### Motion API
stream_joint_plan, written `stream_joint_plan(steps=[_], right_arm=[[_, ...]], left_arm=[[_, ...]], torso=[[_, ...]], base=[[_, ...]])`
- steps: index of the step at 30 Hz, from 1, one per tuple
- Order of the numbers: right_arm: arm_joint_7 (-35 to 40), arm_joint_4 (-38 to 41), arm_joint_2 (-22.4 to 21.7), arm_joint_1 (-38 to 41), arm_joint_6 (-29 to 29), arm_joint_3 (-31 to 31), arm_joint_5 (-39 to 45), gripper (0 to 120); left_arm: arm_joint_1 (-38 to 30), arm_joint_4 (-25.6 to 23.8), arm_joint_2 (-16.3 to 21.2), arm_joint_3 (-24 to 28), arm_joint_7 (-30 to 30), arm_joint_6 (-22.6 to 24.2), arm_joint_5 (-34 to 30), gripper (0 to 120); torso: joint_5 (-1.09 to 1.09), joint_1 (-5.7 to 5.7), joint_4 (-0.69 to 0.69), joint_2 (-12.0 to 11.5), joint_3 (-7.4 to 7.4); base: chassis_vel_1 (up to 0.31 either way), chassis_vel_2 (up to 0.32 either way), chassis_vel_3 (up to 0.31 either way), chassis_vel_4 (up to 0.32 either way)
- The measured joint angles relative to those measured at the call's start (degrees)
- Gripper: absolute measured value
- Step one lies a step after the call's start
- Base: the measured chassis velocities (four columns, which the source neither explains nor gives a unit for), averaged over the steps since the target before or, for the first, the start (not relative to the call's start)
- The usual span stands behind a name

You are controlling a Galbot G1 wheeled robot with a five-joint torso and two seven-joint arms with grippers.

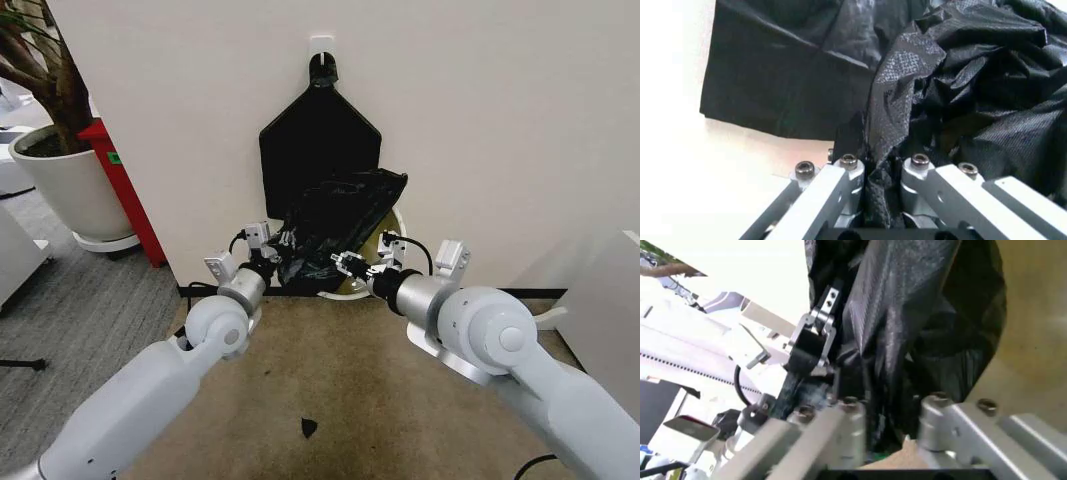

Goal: Place the garbage bag over the trash bin.

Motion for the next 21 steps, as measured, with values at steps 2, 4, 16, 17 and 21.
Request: stream_joint_plan(steps=[2, 4, 16, 17, 21], right_arm=[[-0.03, 0.84, -0.51, -0.85, 0.03, 0.57, 0.29, 0], [-0.03, 1.23, -0.75, -1.25, 0.05, 0.84, 0.43, 0], [2.27, 8.9, -5.11, -11.38, 0.85, 6.42, 3.41, 0], [2.27, 8.9, -5.11, -11.38, 0.85, 6.42, 3.41, 0], [2.28, 9.58, -4.59, -15.31, -0.17, 6.52, 2.17, 0]], left_arm=[[0.0, 0.13, -0.14, 0.01, -0.05, 0.0, 0.0, 4], [-0.01, 0.16, -0.19, 0.01, -0.06, -0.01, 0.0, 4], [0.36, 0.05, -1.59, -0.52, -1.94, -0.02, -2.84, 4], [0.36, 0.05, -1.59, -0.52, -1.94, -0.02, -2.84, 4], [0.27, -0.46, -1.74, -0.7, -2.47, 0.07, -4.06, 4]], torso=[[0.0, 0.0, 0.0, 0.0, 0.0], [0.0, 0.0, 0.0, 0.0, 0.0], [0.0, 0.0, 0.0, 0.0, 0.0], [0.0, 0.0, 0.0, 0.0, 0.0], [0.0, 0.0, -0.01, 0.0, 0.0]], base=[[0.0, 0.0, 0.0, 0.0], [0.0, 0.0, 0.0, 0.0], [0.0, 0.0, 0.0, 0.0], [0.0, 0.0, 0.0, 0.0], [0.0, 0.0, 0.0, 0.0]])
